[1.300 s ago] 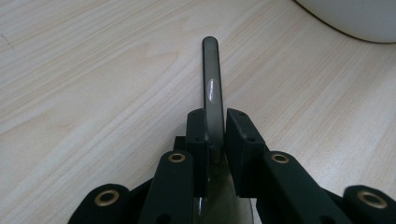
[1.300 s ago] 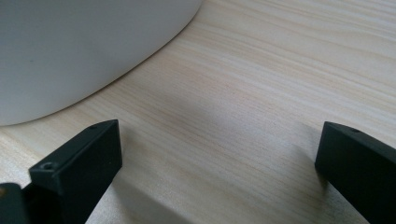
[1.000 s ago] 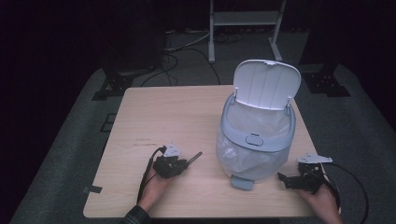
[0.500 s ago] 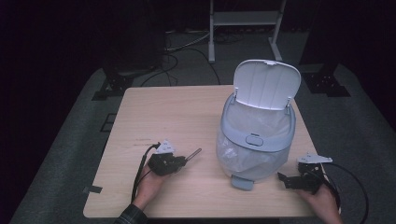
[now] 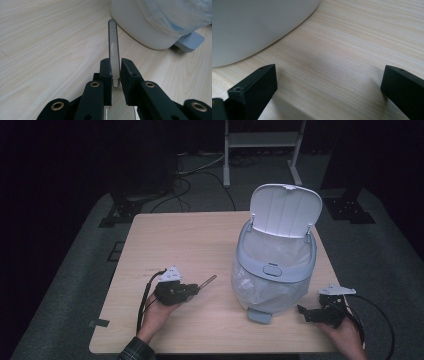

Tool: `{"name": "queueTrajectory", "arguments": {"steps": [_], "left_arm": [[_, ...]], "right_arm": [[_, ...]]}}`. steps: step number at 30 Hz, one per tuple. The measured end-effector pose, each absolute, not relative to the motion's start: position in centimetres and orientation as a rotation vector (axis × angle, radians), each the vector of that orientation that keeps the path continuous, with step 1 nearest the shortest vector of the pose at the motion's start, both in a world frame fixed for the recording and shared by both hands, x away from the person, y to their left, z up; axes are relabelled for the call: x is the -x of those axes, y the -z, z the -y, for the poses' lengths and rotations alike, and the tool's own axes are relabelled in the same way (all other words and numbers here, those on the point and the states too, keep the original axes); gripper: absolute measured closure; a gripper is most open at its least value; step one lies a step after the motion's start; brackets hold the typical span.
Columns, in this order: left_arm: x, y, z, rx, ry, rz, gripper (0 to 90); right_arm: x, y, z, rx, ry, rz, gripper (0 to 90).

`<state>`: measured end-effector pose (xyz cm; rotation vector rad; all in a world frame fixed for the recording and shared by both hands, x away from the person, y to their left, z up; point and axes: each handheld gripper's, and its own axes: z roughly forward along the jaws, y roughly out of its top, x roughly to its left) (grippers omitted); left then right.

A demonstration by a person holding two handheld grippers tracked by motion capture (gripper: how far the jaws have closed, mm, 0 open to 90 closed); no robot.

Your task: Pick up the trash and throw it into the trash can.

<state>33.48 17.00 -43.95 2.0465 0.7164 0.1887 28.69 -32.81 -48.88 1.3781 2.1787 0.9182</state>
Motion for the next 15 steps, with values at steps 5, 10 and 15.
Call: {"name": "queueTrajectory", "arguments": {"steps": [5,10,15], "left_arm": [[-33.5,43.5,-17.1,-2.026,-0.173,-0.698,79.4],[-33.4,42.5,-17.2,-1.999,-0.162,-0.666,79.3],[-33.4,41.6,-17.4,-1.968,-0.143,-0.638,79.3]], "right_arm": [[-28.7,48.9,32.8,-1.377,-0.918,-2.179,0.0],[-28.7,48.9,32.8,-1.377,-0.918,-2.179,0.0],[-28.7,48.9,32.8,-1.377,-0.918,-2.178,0.0]]}}
